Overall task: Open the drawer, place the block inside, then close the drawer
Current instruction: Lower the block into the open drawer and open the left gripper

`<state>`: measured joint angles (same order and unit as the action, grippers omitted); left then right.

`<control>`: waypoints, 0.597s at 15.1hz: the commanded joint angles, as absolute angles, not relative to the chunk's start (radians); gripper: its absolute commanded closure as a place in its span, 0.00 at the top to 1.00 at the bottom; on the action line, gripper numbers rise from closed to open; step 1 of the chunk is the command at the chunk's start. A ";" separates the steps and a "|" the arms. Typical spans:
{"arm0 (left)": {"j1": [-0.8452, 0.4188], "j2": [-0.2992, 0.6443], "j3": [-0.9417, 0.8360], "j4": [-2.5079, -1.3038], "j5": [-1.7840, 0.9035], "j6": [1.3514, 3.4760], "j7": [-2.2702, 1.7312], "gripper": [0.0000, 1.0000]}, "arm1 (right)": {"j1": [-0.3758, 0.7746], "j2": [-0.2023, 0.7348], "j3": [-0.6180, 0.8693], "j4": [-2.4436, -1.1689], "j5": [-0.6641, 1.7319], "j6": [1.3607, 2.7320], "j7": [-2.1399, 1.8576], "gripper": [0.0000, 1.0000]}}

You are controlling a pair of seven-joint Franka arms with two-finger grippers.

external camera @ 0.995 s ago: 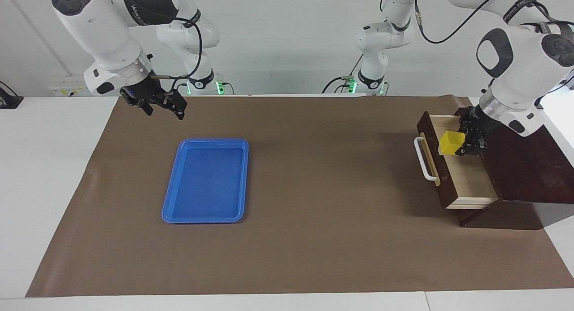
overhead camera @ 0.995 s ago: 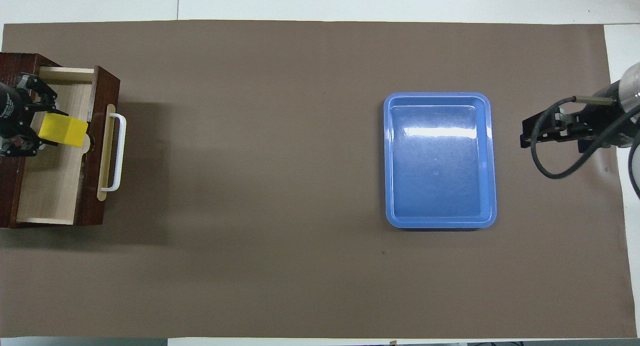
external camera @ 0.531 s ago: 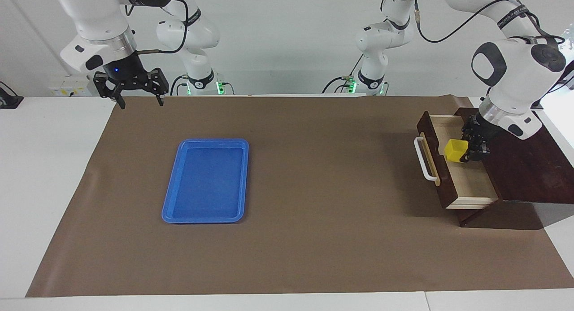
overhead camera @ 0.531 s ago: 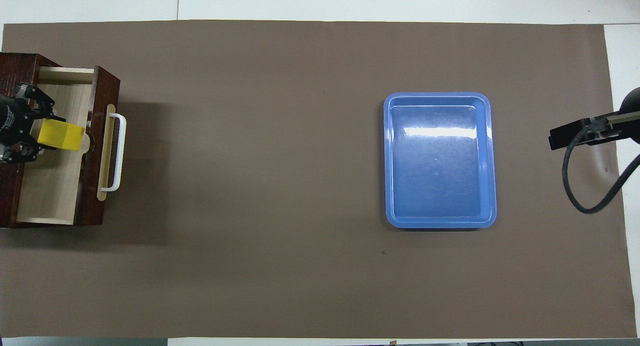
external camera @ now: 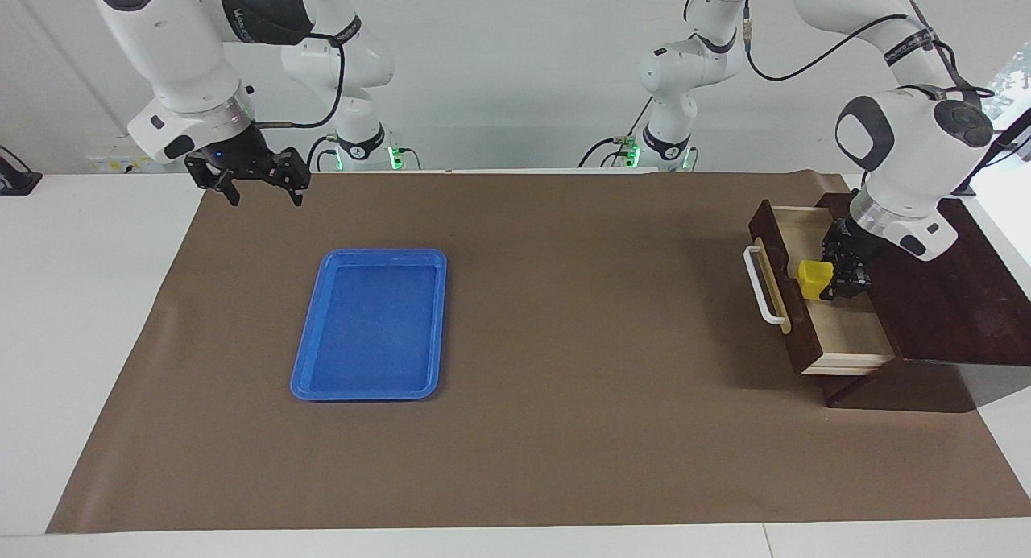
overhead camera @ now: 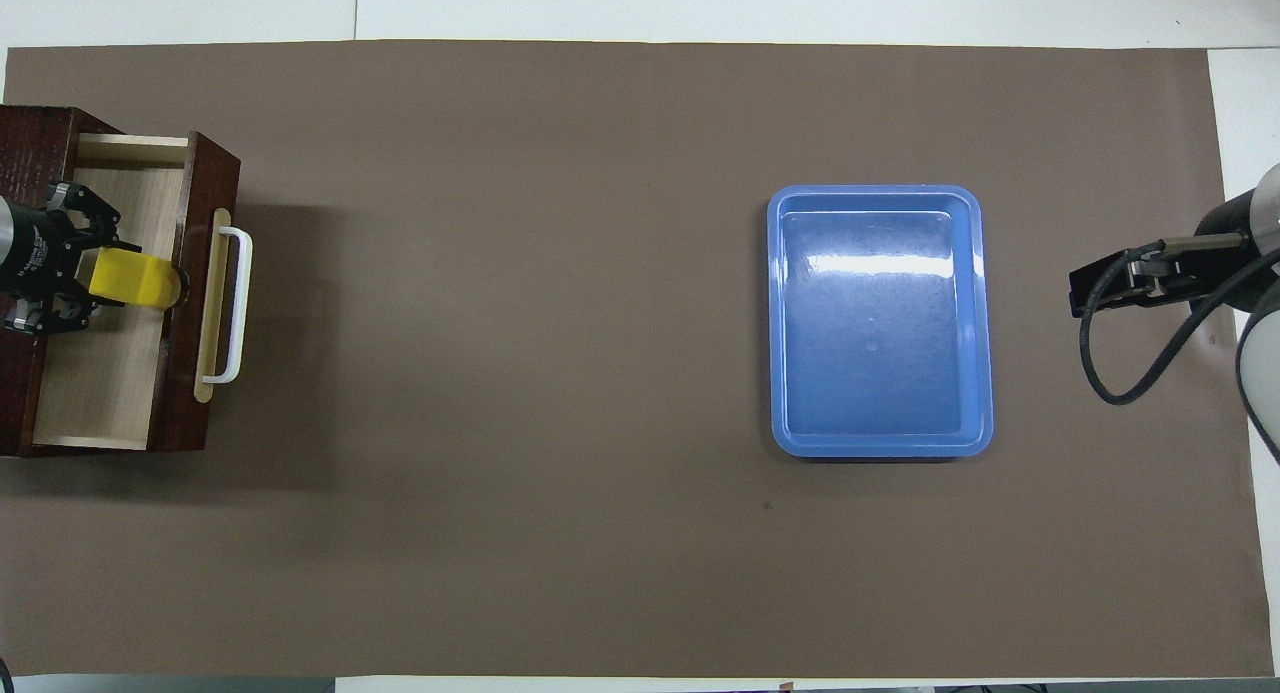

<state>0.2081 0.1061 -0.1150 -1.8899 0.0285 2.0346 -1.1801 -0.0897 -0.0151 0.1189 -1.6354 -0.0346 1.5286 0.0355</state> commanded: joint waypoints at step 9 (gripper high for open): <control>0.224 0.078 -0.124 -1.956 0.040 2.062 -1.365 0.00 | -0.129 -0.028 0.123 -1.640 0.043 1.537 0.054 1.00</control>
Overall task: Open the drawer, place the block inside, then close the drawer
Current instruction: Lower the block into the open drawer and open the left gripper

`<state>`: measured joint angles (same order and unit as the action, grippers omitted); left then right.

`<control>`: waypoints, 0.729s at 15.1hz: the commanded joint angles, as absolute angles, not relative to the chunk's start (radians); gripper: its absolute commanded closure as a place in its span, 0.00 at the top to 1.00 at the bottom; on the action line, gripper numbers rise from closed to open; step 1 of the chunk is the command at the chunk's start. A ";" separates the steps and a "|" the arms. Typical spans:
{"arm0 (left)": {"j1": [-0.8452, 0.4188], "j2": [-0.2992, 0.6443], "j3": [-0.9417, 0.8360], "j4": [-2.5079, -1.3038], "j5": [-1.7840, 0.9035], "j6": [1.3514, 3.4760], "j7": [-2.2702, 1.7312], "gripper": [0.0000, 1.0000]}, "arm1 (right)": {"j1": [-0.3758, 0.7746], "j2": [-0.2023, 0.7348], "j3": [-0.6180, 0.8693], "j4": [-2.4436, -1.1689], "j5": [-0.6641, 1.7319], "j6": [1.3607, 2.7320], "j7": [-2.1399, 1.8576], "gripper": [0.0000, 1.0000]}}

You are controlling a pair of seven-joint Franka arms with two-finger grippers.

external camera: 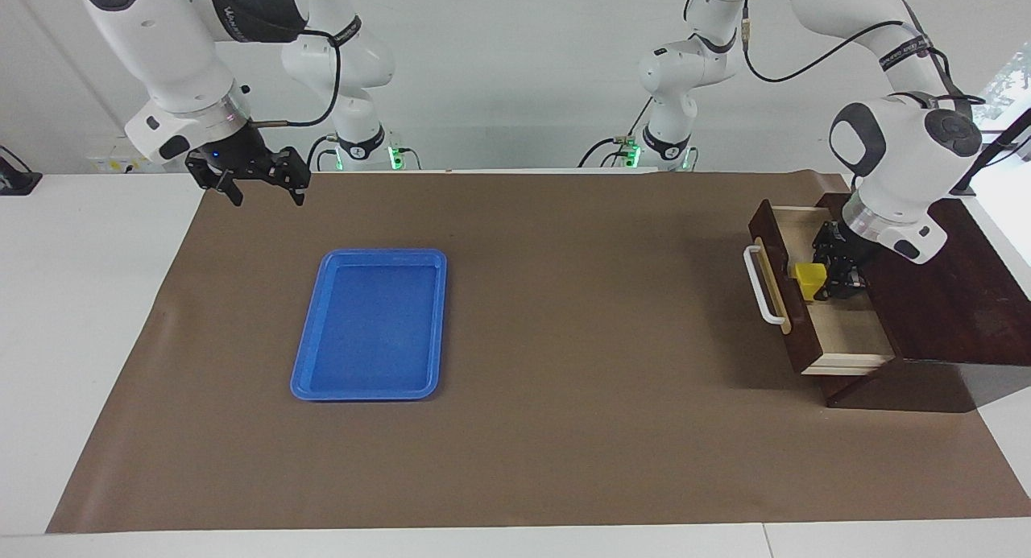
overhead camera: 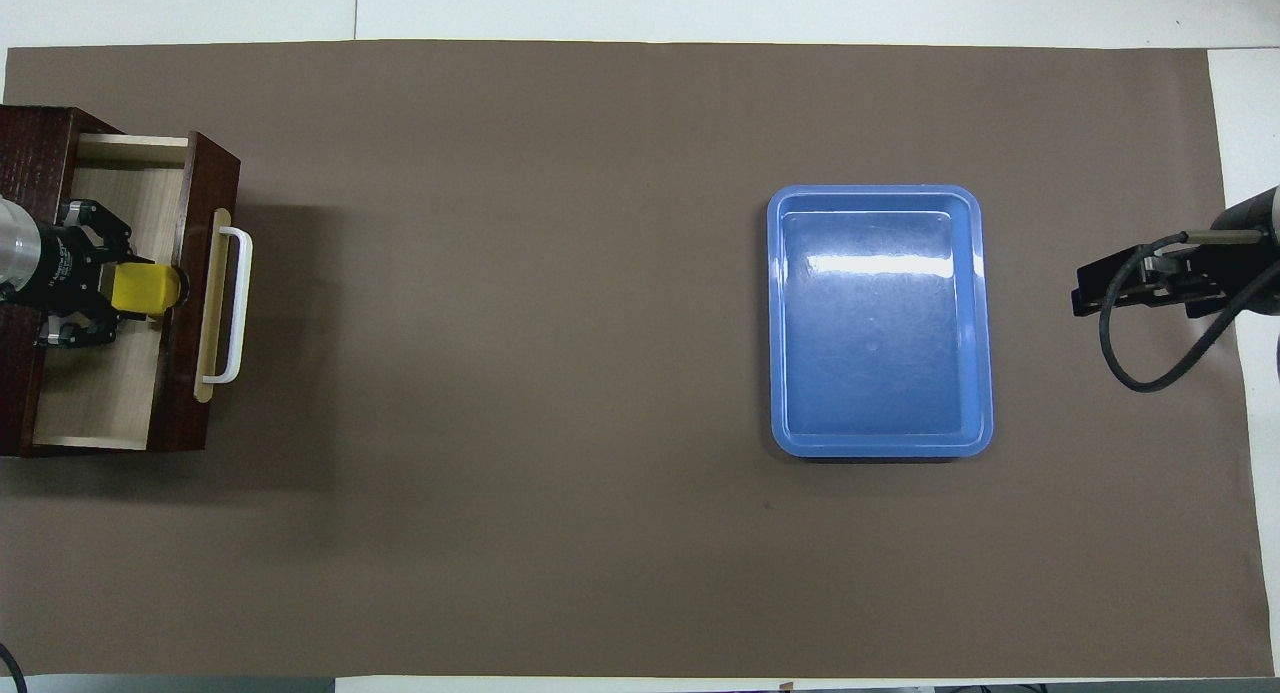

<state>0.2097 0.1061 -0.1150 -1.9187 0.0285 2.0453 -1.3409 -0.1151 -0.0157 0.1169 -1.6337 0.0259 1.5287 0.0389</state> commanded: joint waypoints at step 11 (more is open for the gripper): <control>0.224 0.069 -0.124 -1.979 0.040 2.065 -1.358 1.00 | -0.074 -0.054 0.077 -1.649 0.031 1.473 0.081 1.00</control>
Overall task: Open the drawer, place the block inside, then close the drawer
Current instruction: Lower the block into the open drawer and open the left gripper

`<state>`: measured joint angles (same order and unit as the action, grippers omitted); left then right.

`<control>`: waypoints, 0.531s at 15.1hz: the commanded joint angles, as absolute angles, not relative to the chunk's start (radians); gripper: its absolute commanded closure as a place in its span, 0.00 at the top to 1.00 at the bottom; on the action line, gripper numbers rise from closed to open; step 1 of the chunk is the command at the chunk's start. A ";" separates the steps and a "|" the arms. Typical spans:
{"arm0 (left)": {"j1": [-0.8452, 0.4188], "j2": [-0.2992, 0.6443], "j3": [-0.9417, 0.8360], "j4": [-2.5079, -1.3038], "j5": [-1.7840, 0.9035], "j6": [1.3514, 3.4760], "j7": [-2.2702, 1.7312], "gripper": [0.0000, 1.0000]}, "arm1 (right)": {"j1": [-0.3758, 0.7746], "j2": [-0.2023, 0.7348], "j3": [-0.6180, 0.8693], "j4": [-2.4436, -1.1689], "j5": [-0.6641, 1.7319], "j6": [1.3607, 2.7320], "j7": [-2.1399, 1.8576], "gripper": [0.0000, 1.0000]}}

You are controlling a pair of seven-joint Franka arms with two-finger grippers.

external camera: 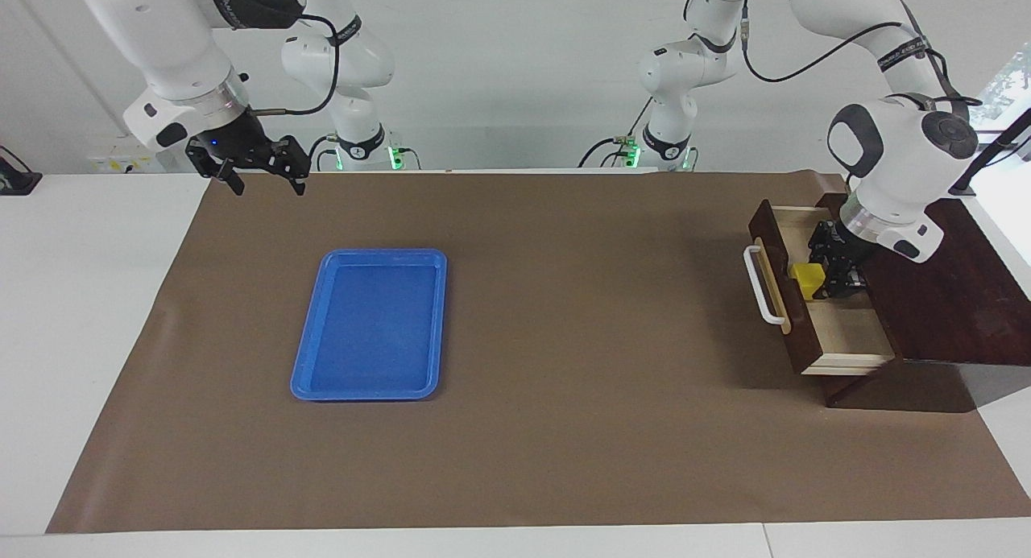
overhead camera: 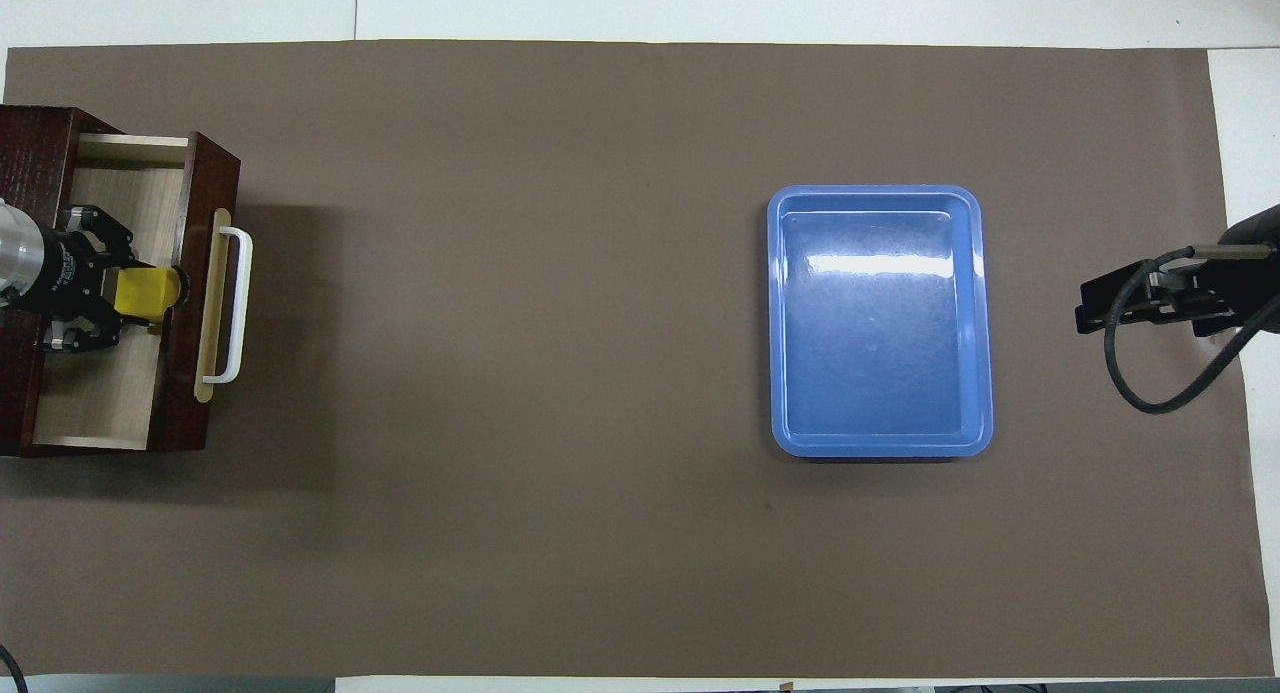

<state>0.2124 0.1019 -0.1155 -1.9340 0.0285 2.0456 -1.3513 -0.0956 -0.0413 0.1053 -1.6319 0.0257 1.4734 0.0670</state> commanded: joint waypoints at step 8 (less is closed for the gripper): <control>0.200 0.077 -0.135 -1.671 0.026 1.754 -1.361 1.00 | -0.075 -0.012 0.077 -1.605 0.029 1.480 0.077 1.00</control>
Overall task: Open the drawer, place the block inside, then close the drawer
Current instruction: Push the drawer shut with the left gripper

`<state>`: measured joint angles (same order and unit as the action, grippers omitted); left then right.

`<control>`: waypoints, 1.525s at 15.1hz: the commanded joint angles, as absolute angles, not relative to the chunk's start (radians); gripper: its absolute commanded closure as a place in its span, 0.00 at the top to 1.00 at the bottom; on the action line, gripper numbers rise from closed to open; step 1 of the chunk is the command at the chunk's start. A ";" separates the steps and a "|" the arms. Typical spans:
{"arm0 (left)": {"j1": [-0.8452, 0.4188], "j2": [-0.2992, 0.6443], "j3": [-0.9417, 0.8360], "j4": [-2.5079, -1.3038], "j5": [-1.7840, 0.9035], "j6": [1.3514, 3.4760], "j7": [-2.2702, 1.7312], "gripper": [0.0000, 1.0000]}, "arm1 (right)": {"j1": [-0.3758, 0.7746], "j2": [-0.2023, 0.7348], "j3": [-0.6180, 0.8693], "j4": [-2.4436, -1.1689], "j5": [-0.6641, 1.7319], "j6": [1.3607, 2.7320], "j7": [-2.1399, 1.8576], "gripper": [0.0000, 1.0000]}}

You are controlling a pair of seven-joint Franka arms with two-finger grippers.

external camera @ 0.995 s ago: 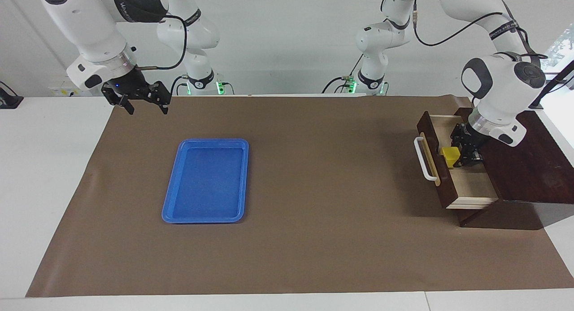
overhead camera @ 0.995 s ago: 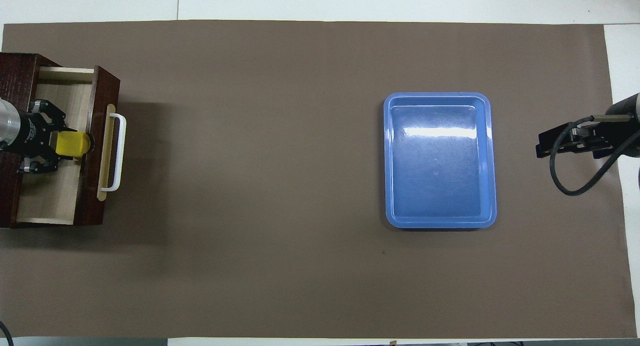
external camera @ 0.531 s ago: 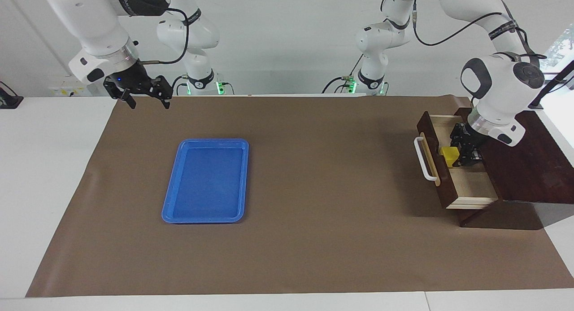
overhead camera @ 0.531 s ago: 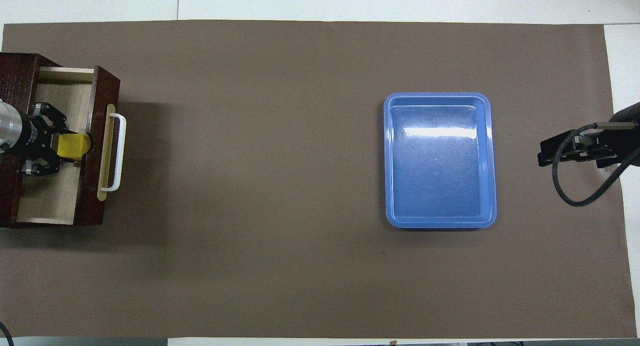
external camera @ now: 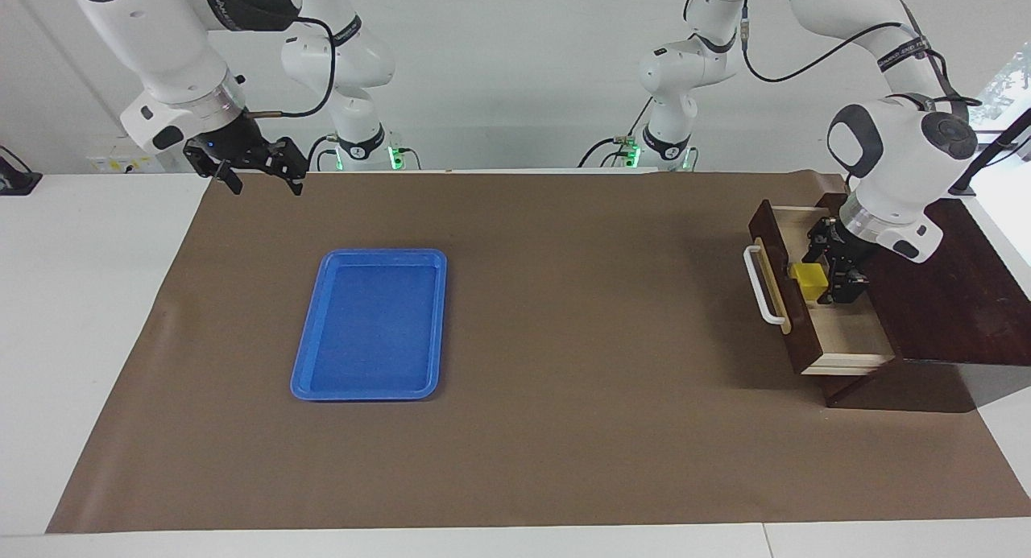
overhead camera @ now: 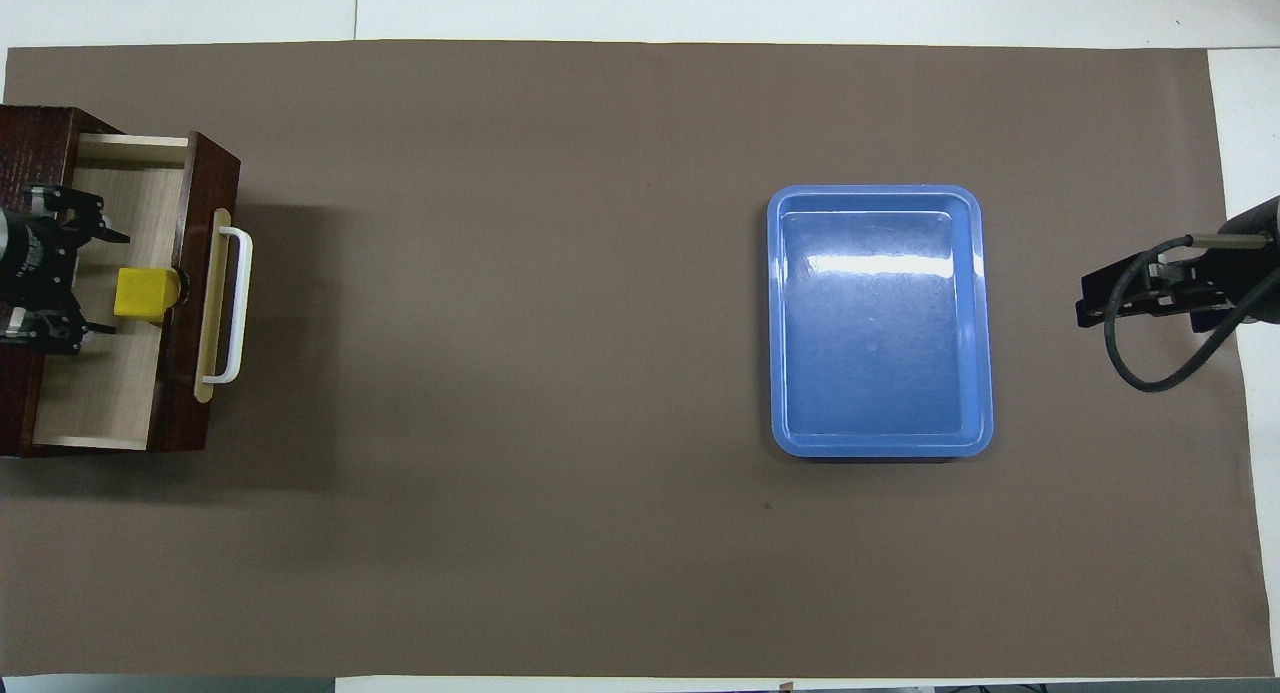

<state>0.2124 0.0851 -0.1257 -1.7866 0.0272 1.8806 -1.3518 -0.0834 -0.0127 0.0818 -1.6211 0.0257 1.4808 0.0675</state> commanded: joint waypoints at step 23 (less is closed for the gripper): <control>0.187 0.084 -0.133 -1.899 0.064 2.082 -1.212 1.00 | -0.080 -0.028 0.081 -1.621 -0.015 1.513 0.028 1.00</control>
<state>0.1425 0.0877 -0.1321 -1.8791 0.0280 2.0451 -1.2829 -0.0808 -0.0160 0.0820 -1.6060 -0.0003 1.4957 0.0487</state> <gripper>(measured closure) 0.000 0.000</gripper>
